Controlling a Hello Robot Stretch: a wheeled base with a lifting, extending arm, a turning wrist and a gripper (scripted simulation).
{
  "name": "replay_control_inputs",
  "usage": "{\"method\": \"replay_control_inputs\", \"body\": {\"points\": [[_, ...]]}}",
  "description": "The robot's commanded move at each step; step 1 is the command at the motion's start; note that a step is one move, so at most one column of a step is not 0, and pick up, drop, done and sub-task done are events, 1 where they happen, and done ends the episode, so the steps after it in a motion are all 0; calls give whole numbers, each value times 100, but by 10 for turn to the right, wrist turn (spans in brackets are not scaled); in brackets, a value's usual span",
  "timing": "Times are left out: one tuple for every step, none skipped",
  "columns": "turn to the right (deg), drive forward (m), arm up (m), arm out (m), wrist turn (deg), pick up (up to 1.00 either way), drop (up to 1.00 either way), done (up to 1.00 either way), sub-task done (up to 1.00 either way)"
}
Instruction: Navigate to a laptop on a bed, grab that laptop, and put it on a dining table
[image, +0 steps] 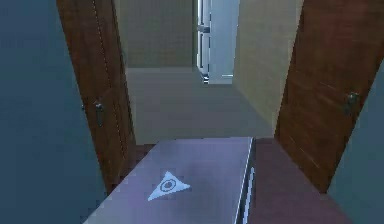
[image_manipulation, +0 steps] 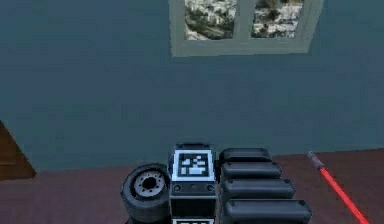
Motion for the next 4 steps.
{"method": "replay_control_inputs", "body": {"points": [[0,100,0,0,0,0,0,0,0],[-330,0,0,0,0,0,0,0,0],[0,5,0,0,0,0,0,0,0],[210,0,0,0,0,0,0,0,0]]}}
